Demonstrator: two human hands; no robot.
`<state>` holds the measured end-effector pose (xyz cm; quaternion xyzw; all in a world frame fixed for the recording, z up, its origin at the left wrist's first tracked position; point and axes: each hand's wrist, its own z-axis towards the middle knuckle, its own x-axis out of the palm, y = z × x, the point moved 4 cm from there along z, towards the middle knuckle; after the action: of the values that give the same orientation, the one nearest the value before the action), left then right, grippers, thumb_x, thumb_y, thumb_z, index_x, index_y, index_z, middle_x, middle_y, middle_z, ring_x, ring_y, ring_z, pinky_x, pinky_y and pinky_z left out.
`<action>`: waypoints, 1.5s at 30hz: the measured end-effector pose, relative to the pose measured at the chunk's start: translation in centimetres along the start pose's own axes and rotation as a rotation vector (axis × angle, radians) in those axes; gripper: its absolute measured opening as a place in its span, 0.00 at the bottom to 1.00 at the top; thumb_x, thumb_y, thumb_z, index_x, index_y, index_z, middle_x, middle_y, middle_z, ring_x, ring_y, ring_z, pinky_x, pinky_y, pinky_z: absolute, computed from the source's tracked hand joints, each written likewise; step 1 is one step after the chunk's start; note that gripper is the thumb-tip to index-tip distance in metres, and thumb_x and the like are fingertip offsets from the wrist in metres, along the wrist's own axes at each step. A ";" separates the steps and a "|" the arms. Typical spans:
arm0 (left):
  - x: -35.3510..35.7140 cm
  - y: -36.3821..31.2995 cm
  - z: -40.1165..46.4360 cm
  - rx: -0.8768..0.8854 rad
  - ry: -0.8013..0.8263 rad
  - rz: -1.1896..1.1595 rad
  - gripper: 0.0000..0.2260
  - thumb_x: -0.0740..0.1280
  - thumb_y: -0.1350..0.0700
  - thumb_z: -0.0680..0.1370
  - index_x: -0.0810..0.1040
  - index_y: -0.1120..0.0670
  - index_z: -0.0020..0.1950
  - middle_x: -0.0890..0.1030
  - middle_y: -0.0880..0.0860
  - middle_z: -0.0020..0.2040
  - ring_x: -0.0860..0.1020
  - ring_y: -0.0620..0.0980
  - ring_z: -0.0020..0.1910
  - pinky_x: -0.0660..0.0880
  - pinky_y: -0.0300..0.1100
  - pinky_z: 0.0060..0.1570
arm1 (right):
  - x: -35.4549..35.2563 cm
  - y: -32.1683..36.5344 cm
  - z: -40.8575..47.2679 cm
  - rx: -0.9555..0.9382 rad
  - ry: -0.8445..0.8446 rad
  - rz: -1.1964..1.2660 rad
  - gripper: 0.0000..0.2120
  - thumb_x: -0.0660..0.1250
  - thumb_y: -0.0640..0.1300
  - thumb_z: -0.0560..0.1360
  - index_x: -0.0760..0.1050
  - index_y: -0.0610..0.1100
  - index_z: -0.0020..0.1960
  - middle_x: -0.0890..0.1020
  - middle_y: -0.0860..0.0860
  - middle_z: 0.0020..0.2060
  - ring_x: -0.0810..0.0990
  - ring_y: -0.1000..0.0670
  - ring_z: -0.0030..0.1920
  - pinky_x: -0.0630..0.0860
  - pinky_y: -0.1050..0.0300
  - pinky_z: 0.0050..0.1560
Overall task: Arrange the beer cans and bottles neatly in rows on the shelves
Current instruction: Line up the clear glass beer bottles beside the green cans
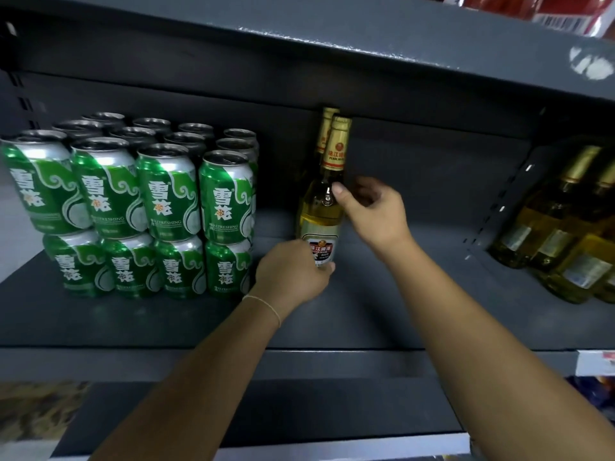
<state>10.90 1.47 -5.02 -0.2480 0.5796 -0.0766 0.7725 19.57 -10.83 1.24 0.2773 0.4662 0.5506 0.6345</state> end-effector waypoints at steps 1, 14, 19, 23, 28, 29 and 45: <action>-0.7 -0.9 -0.6 0.017 -0.038 0.033 0.18 0.65 0.40 0.75 0.79 0.54 0.52 0.81 0.53 0.49 0.80 0.56 0.49 0.72 0.41 0.41 | -0.6 -0.5 0.0 -0.003 -0.021 0.007 0.24 0.75 0.52 0.73 0.77 0.40 0.64 0.82 0.53 0.52 0.81 0.57 0.53 0.78 0.61 0.56; 5.1 -14.5 1.9 0.245 0.051 -0.351 0.17 0.65 0.54 0.78 0.72 0.53 0.67 0.79 0.51 0.58 0.78 0.51 0.56 0.74 0.42 0.58 | -17.2 -6.2 0.6 -0.007 -0.293 -0.082 0.08 0.70 0.47 0.78 0.81 0.43 0.52 0.83 0.51 0.43 0.82 0.54 0.46 0.78 0.58 0.52; 8.4 -20.6 4.0 0.251 0.091 -0.381 0.18 0.63 0.56 0.78 0.70 0.54 0.69 0.77 0.53 0.62 0.77 0.52 0.59 0.72 0.45 0.63 | -24.9 -8.2 1.7 0.019 -0.372 -0.132 0.08 0.69 0.47 0.78 0.81 0.43 0.52 0.84 0.49 0.44 0.82 0.52 0.46 0.80 0.51 0.53; 10.7 -25.6 5.3 0.273 0.088 -0.423 0.18 0.63 0.57 0.78 0.71 0.53 0.68 0.76 0.54 0.63 0.76 0.52 0.60 0.72 0.47 0.64 | -30.9 -9.8 2.5 0.028 -0.459 -0.143 0.09 0.69 0.47 0.78 0.81 0.43 0.54 0.85 0.48 0.46 0.83 0.49 0.48 0.80 0.47 0.56; 13.3 -31.5 6.2 0.317 0.102 -0.448 0.19 0.63 0.57 0.78 0.70 0.53 0.70 0.76 0.52 0.64 0.75 0.50 0.62 0.71 0.45 0.65 | -37.8 -11.2 3.0 -0.012 -0.576 -0.241 0.13 0.68 0.49 0.77 0.78 0.43 0.58 0.82 0.48 0.52 0.80 0.48 0.55 0.78 0.46 0.60; 13.8 -32.6 6.3 0.327 0.107 -0.453 0.19 0.62 0.58 0.78 0.70 0.53 0.70 0.75 0.52 0.65 0.74 0.49 0.62 0.71 0.45 0.65 | -39.0 -11.6 3.2 -0.025 -0.605 -0.273 0.14 0.68 0.49 0.77 0.77 0.43 0.59 0.81 0.48 0.53 0.79 0.47 0.57 0.77 0.45 0.61; 17.8 -37.8 8.1 0.309 0.138 -0.459 0.20 0.62 0.59 0.78 0.69 0.53 0.71 0.74 0.53 0.64 0.75 0.50 0.62 0.73 0.47 0.64 | -44.4 -16.6 8.5 0.153 -0.294 -0.240 0.21 0.64 0.53 0.81 0.68 0.48 0.71 0.78 0.49 0.62 0.76 0.43 0.64 0.72 0.43 0.67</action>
<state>30.52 -36.04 -0.84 -0.2462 0.5410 -0.3536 0.7223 36.29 -56.00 3.07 0.3446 0.4389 0.3875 0.7338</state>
